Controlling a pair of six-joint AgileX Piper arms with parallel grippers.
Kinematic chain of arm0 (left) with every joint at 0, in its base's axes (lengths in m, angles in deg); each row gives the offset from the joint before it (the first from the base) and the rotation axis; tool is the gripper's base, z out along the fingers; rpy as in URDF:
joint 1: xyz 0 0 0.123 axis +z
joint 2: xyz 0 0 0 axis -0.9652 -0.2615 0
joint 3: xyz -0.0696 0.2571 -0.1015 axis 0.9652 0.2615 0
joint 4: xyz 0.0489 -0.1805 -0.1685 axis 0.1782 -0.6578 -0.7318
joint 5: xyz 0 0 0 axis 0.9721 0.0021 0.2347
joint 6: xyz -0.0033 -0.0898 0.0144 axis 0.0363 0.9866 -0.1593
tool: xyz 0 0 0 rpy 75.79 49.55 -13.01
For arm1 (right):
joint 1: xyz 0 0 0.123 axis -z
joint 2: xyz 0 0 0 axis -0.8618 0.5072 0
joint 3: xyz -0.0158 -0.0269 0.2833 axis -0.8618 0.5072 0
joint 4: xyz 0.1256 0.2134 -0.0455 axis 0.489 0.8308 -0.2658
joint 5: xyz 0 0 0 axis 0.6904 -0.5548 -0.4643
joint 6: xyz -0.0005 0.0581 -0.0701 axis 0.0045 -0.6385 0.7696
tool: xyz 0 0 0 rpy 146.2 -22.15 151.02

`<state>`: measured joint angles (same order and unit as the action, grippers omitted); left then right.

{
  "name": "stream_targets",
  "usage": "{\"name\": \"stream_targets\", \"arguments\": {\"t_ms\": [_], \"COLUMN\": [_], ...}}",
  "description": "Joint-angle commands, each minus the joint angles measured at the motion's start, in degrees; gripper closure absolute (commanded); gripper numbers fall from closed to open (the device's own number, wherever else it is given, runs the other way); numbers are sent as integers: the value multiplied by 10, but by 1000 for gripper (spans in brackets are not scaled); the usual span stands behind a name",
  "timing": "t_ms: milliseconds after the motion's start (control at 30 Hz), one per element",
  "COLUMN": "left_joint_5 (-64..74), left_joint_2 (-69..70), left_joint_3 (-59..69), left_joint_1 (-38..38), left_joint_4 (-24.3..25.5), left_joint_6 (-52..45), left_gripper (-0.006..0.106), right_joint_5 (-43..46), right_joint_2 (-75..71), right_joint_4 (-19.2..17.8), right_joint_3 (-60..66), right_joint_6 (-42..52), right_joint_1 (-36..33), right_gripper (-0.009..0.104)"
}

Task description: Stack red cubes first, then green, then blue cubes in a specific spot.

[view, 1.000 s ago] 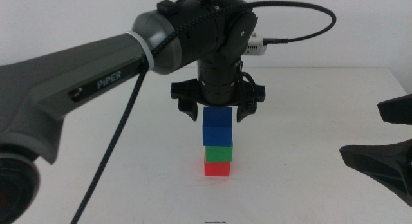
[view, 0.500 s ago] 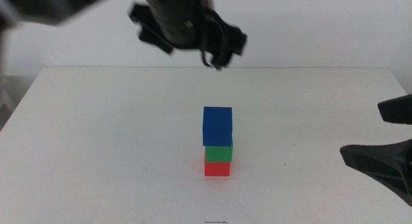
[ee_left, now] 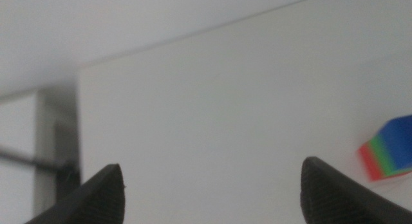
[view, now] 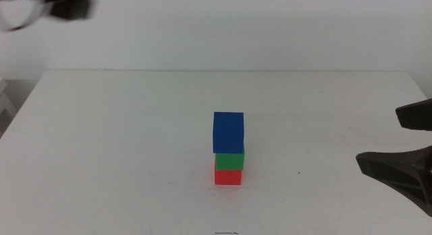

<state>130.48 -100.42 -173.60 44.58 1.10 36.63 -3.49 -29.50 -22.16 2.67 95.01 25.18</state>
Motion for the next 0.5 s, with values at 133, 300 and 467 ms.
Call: {"name": "stream_targets", "arguments": {"t_ms": [133, 300, 467], "left_joint_5": [-80, -102, -101], "left_joint_2": [135, 196, 242], "left_joint_3": [104, 128, 130], "left_joint_1": [151, 191, 191], "left_joint_4": [-72, -76, -79], "left_joint_6": [-38, -38, -37], "left_gripper": [7, 7, 7], "right_joint_5": [37, 37, 37], "right_joint_2": [-3, -3, -3], "right_joint_4": [1, 1, 1], "right_joint_3": [-14, -14, -14], "right_joint_6": [8, 8, 8], "right_joint_1": [3, 3, 3], "right_gripper": [3, 3, 3]}}
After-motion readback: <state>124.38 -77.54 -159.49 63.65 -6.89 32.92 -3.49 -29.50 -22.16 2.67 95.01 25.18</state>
